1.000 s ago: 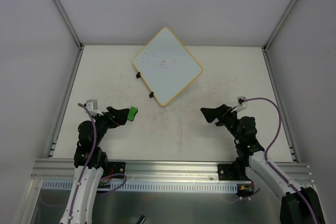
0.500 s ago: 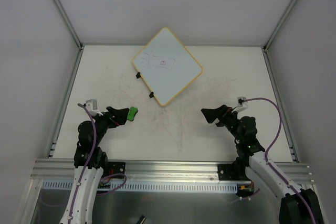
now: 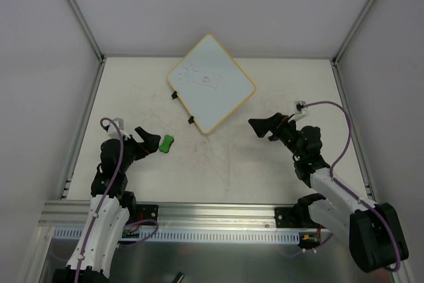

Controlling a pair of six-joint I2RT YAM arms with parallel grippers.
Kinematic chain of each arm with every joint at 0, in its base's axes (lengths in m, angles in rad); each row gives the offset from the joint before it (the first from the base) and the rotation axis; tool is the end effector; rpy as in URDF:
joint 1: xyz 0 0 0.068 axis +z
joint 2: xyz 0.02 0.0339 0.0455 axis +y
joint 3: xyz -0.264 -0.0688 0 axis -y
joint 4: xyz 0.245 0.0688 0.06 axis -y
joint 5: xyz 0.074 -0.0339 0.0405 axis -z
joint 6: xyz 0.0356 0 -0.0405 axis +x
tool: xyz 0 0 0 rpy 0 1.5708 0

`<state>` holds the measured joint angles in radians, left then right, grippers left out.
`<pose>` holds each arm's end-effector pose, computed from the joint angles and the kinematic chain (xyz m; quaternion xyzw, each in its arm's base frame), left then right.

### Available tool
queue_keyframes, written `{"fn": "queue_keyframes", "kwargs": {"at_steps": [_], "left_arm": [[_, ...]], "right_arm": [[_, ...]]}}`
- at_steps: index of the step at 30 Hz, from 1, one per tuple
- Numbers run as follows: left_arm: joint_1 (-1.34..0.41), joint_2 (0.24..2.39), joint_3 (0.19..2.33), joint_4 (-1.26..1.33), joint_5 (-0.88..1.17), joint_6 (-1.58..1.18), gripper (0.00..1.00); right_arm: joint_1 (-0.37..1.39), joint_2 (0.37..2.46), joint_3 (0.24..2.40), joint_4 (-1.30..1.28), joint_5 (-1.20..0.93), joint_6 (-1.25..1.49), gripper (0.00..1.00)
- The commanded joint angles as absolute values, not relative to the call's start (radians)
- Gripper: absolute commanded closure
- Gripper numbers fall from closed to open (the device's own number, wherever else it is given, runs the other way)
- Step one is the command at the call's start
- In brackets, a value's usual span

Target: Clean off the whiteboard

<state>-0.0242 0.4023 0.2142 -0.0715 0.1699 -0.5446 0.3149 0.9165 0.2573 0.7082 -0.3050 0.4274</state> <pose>0.1342 -0.0093 0.2020 -0.1532 0.7765 -0.2350 0.5642 0.1845 0.0714 0.2256 -0.0715 0.6867 0.3572 0.6291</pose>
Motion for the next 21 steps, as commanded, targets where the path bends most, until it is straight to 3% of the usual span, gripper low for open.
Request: {"fn": "queue_keyframes", "kwargs": {"at_steps": [1,12,21], "left_arm": [[-0.015,0.460,0.299,-0.124,0.112,-0.502,0.01],[-0.015,0.348,0.265,-0.153,0.064,-0.460,0.01],[-0.015,0.351,0.267,-0.155,0.066,-0.462,0.01]], "right_arm": [[0.307,1.107,0.369,0.950,-0.394,0.440,0.01],[0.305,1.546,0.600,1.195,-0.388,0.545,0.01],[0.305,1.631,0.661,1.215,-0.356,0.489,0.01]]}}
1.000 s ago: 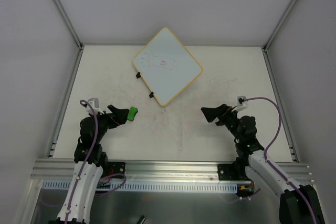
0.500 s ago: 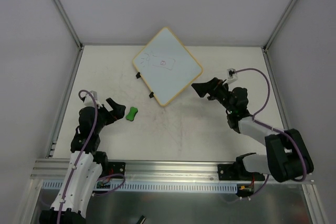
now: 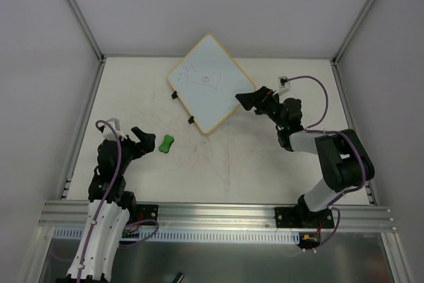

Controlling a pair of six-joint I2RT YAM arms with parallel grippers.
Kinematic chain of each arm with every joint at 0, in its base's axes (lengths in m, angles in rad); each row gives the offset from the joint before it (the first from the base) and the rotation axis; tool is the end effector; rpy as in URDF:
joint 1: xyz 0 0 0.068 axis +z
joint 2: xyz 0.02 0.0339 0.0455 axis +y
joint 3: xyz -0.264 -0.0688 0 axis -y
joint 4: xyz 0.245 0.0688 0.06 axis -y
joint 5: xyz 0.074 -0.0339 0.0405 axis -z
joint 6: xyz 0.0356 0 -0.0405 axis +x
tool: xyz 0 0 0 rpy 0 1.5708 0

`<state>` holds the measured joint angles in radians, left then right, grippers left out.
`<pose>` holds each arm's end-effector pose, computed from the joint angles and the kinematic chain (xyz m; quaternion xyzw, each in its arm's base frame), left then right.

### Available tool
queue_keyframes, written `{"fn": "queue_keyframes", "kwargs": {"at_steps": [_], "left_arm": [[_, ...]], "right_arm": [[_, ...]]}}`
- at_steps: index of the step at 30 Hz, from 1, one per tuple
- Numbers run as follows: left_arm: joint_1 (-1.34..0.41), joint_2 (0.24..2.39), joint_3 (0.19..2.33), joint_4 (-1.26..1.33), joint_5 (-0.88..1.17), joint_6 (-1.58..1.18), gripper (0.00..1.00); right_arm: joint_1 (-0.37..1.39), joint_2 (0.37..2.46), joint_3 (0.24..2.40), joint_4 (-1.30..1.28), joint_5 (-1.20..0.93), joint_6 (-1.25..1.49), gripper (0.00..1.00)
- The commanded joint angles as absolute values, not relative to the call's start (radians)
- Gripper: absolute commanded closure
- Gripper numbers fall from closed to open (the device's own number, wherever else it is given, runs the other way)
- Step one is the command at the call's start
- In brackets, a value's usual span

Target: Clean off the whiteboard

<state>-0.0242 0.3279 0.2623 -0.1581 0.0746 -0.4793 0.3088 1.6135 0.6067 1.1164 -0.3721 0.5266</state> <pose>0.1251 -0.0057 0.2180 -0.1535 0.7662 -0.1835 0.5964 0.3004 0.1094 0.2140 -0.0657 0.6669 0.4097 0.6189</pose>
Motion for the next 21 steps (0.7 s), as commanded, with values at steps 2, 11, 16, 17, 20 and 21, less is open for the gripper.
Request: {"fn": "queue_keyframes", "kwargs": {"at_steps": [2,11,16,17,20,21], "left_arm": [[-0.015,0.383,0.278,-0.153,0.061,-0.462,0.01],[-0.015,0.433,0.291,-0.155,0.031,-0.474,0.01],[-0.015,0.449,0.296,-0.153,0.043,-0.471,0.01],[-0.015,0.454,0.299,-0.155,0.043,-0.471,0.01],[-0.015,0.497,0.310,-0.155,0.046,-0.486,0.01],[-0.015,0.511,0.313,-0.155,0.052,-0.494,0.01]], "right_arm": [[0.304,1.661,0.686,1.232,-0.357,0.488,0.01],[0.258,1.790,0.767,1.337,-0.414,0.586,0.24],[0.250,1.833,0.787,1.344,-0.414,0.627,0.34],[0.249,1.838,0.790,1.351,-0.420,0.632,0.38],[0.249,1.841,0.798,1.350,-0.430,0.632,0.48],[0.247,1.841,0.795,1.350,-0.428,0.630,0.48]]}}
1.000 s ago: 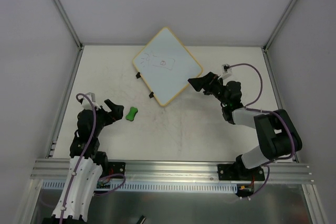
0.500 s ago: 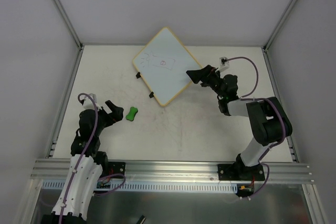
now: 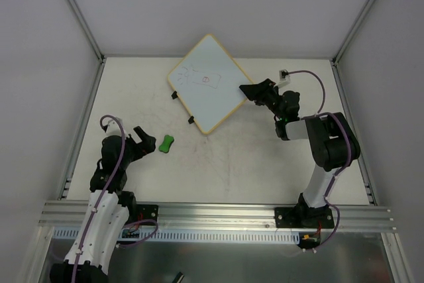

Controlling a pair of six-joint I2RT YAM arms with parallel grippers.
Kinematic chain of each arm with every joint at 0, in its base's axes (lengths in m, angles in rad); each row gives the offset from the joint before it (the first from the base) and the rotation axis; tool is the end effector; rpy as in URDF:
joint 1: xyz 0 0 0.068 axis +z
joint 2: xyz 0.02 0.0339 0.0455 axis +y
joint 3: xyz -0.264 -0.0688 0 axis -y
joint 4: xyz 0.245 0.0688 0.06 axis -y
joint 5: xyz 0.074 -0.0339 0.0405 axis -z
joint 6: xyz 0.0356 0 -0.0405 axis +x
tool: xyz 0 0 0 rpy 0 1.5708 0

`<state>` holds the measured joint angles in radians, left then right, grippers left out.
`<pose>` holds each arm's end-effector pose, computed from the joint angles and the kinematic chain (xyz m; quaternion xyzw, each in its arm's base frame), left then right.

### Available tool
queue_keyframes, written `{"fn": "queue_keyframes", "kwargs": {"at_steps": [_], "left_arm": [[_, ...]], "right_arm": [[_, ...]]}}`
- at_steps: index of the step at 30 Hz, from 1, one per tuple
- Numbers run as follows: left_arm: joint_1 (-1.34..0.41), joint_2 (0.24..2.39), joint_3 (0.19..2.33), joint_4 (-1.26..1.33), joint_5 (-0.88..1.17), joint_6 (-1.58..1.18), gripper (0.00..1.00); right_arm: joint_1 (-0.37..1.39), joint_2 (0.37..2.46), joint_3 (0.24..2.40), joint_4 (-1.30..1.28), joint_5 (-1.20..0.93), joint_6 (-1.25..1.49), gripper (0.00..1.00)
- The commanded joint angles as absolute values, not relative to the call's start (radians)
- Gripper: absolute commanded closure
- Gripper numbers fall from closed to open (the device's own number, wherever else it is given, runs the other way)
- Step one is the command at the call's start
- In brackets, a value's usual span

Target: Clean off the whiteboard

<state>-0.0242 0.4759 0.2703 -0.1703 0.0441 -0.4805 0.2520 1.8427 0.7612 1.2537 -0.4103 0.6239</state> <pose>0.1393 -0.0049 0.2029 -0.1749 0.8080 -0.1581 0.5400 0.3490 0.1045 0.1980 -0.0367 0.6481 0.4365 0.6229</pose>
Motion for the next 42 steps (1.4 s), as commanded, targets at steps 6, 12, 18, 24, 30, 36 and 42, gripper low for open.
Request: {"fn": "queue_keyframes", "kwargs": {"at_steps": [6,12,18,24,30,36,42], "left_arm": [[-0.018,0.646,0.374,-0.169,0.078,-0.512,0.01],[-0.049,0.741,0.446,-0.181,0.101,-0.540,0.01],[-0.148,0.874,0.537,-0.187,0.068,-0.497,0.01],[-0.213,1.057,0.646,-0.218,0.052,-0.425,0.01],[-0.247,1.167,0.684,-0.242,0.029,-0.396,0.01],[-0.265,1.167,0.686,-0.244,0.009,-0.387,0.01],[-0.276,1.118,0.677,-0.244,0.006,-0.380,0.01]], "right_arm": [[0.249,1.853,0.807,1.339,-0.434,0.647,0.61],[0.250,1.853,0.805,1.330,-0.433,0.653,0.67],[0.250,1.858,0.807,1.325,-0.434,0.658,0.72],[0.255,1.861,0.810,1.309,-0.431,0.657,0.72],[0.261,1.850,0.807,1.269,-0.420,0.640,0.74],[0.273,1.829,0.804,1.226,-0.413,0.612,0.76],[0.290,1.806,0.808,1.181,-0.405,0.577,0.81]]}}
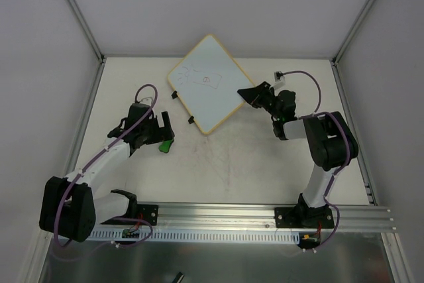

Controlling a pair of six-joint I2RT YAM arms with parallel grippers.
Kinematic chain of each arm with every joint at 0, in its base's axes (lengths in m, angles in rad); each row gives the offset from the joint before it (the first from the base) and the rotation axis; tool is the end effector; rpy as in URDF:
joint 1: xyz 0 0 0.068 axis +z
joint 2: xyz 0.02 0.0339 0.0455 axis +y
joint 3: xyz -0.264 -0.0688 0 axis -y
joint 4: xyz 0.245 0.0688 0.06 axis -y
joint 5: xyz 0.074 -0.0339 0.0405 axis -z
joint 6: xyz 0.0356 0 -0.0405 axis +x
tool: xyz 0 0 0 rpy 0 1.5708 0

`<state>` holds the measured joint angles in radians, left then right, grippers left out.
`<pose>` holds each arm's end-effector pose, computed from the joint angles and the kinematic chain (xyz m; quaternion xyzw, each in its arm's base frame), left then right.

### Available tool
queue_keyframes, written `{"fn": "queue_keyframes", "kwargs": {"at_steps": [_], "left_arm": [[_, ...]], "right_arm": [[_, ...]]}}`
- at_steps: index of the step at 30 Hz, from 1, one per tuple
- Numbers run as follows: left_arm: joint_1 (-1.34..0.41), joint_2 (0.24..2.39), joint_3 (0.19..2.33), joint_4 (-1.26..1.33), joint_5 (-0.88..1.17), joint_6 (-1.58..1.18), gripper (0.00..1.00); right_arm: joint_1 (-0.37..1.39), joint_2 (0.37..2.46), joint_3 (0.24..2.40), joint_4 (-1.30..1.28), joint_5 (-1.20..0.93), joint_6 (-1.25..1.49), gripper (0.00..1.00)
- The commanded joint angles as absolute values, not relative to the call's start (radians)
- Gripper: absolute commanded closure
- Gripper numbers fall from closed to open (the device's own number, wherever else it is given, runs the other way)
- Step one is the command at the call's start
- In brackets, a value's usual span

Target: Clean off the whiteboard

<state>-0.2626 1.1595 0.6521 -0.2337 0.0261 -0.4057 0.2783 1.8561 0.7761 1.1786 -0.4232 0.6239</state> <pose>0.2302 -0.0628 0.2149 -0.0602 0.9131 -0.1435 0.3768 0.3504 0.1153 0.1895 -0.0405 0.6734 0.4428 0.5906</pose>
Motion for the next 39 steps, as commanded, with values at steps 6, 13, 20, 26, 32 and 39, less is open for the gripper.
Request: {"fn": "queue_keyframes", "kwargs": {"at_steps": [6,13,20,26,32,39], "left_arm": [[-0.304,1.138,0.684,-0.249,-0.034,-0.359,0.01],[-0.321,1.183,0.696,-0.265,-0.074,-0.336,0.01],[-0.334,1.244,0.716,-0.270,-0.116,-0.304,0.02],[-0.351,1.278,0.730,-0.273,-0.089,-0.259,0.05],[-0.353,1.285,0.738,-0.268,-0.055,-0.227,0.07],[-0.354,1.361,0.768,-0.275,-0.003,-0.206,0.13]], "right_arm": [[0.293,1.799,0.810,1.175,-0.405,0.572,0.91],[0.296,1.778,0.813,1.157,-0.411,0.560,0.97],[0.304,1.773,0.831,1.115,-0.414,0.542,1.00],[0.310,1.779,0.842,1.108,-0.417,0.538,1.00],[0.311,1.789,0.848,1.109,-0.426,0.543,1.00],[0.311,1.799,0.854,1.111,-0.436,0.551,1.00]]}}
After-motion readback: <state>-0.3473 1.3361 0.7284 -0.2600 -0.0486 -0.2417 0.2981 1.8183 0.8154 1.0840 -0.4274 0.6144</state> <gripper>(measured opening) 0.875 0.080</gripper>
